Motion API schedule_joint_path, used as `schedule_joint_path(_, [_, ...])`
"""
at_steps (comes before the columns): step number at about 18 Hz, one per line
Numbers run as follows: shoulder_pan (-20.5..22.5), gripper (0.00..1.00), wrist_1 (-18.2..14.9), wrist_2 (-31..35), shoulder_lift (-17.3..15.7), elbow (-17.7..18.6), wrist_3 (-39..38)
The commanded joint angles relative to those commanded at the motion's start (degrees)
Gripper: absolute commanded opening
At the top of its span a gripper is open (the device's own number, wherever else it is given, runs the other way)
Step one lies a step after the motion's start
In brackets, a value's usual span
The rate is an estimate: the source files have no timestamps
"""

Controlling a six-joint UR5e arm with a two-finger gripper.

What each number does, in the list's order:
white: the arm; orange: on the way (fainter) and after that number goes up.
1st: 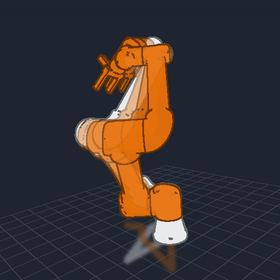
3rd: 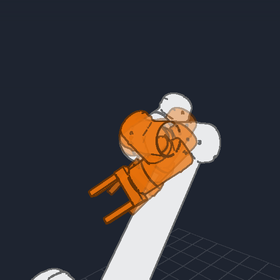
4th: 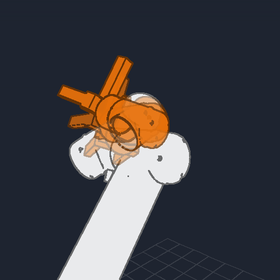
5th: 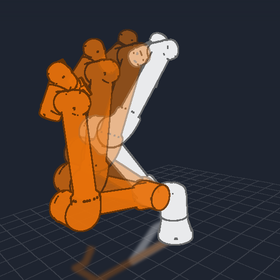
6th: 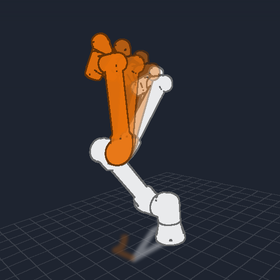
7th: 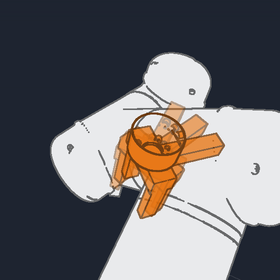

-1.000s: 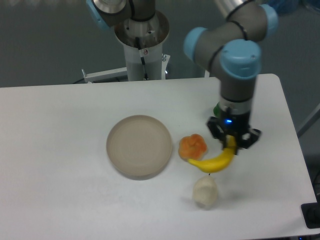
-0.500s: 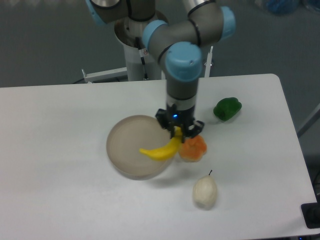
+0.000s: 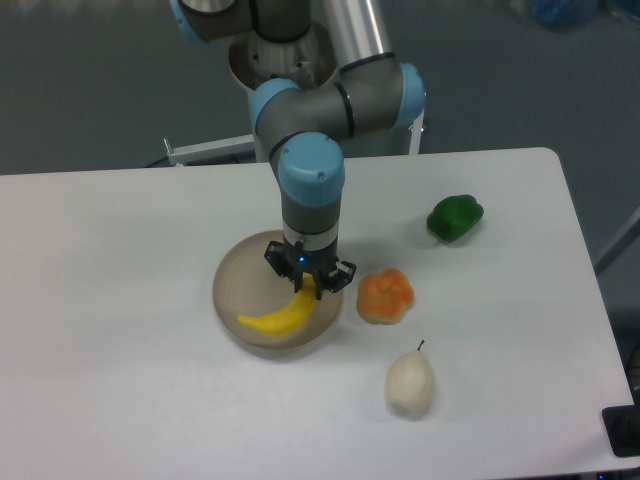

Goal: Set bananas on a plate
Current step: 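Lower the banana onto the plate and open the gripper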

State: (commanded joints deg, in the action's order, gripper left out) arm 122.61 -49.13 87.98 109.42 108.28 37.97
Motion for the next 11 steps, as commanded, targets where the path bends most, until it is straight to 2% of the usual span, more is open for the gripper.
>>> schedule_joint_path(6, [-0.3,0.34,1.0,0.2,1.6,0.3,0.5])
schedule_joint_path(11, [-0.4,0.34,1.9,0.2,1.7,0.7,0.8])
